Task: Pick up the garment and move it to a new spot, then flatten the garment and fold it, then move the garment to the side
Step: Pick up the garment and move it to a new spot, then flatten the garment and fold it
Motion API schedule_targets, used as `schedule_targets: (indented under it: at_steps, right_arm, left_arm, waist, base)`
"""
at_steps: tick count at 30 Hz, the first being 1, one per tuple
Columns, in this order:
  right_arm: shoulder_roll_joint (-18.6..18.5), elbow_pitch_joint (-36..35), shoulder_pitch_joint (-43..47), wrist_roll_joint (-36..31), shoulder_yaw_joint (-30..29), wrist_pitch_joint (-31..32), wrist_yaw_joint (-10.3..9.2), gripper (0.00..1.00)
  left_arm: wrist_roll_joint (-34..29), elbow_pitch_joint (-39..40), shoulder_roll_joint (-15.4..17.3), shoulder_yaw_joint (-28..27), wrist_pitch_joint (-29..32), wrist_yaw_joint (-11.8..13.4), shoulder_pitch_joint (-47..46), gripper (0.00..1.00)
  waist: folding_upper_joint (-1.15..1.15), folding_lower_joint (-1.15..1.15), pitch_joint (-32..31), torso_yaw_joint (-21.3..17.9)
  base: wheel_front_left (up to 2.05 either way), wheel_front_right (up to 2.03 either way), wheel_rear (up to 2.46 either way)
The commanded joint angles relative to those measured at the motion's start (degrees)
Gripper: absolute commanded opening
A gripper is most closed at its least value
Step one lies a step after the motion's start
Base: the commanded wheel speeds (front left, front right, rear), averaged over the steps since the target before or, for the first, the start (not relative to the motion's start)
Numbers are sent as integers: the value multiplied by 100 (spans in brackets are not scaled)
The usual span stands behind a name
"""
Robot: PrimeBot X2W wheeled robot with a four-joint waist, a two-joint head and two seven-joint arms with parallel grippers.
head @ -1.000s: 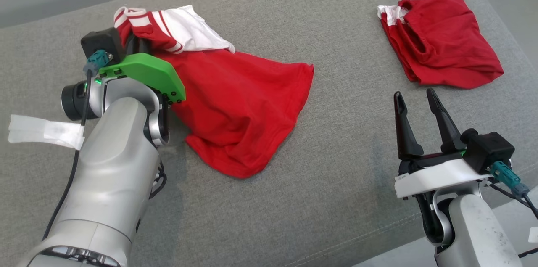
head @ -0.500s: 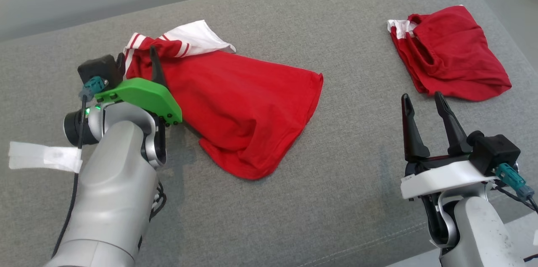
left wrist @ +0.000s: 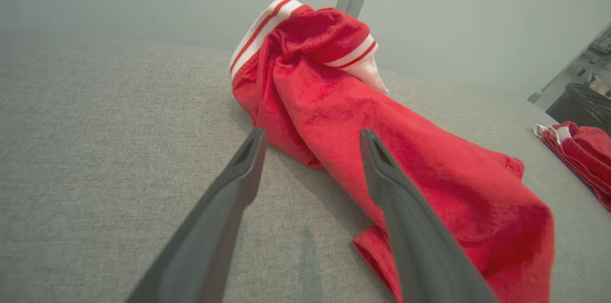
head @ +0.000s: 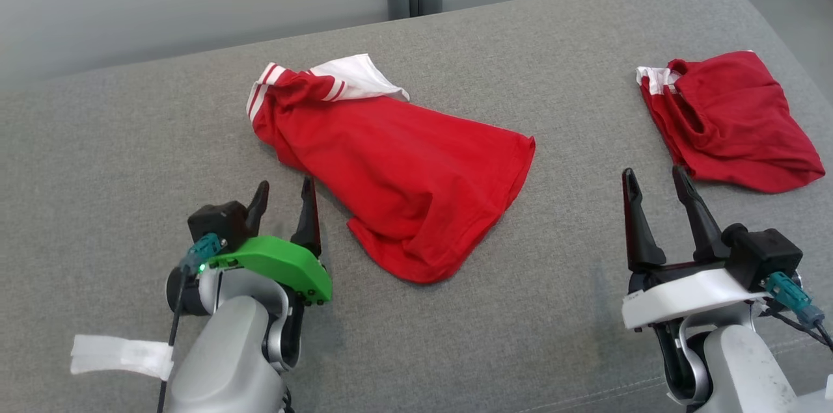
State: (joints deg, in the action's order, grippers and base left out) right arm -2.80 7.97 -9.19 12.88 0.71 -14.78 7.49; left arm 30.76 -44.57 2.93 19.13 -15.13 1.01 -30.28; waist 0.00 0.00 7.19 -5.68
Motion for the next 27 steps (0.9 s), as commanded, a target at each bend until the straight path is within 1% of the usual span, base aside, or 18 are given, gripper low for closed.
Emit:
schedule_targets:
  at_steps: [1,3,4,7,13,19,23,27]
  right_arm:
    - [-20,46,109,24,43,6,0,100]
    - [-20,131,174,72,149,24,0,100]
    - [-20,131,174,72,149,24,0,100]
    - [-21,232,219,111,249,25,0,100]
    - [-21,440,274,171,460,6,0,100]
    - [-21,824,228,248,765,-1,0,100]
    - [-18,1259,-4,257,1209,25,0,100]
    - [-27,1770,-242,476,1673,8,0,100]
  left_arm:
    - [133,283,6,104,3,46,292,100]
    - [184,668,7,175,3,139,638,100]
    - [184,668,7,175,3,139,638,100]
    - [35,1012,8,126,2,228,949,100]
    - [-416,1738,6,-181,3,317,1560,100]
    - [-650,2367,6,-441,2,374,2058,100]
    - [-751,2593,5,-528,3,417,2221,100]
    - [-804,2722,4,-550,3,419,2279,100]
  waist:
    - [0,0,-99,95]
    - [0,0,-131,135]
    - [0,0,-131,135]
    - [0,0,-160,209]
    - [0,0,-272,403]
    - [0,0,-368,685]
    - [0,0,-362,914]
    - [0,0,-337,1180]
  base:
    - [0,0,0]
    - [0,0,0]
    - [0,0,0]
    - [0,0,0]
    - [0,0,0]
    - [0,0,0]
    - [0,0,0]
    - [0,0,0]
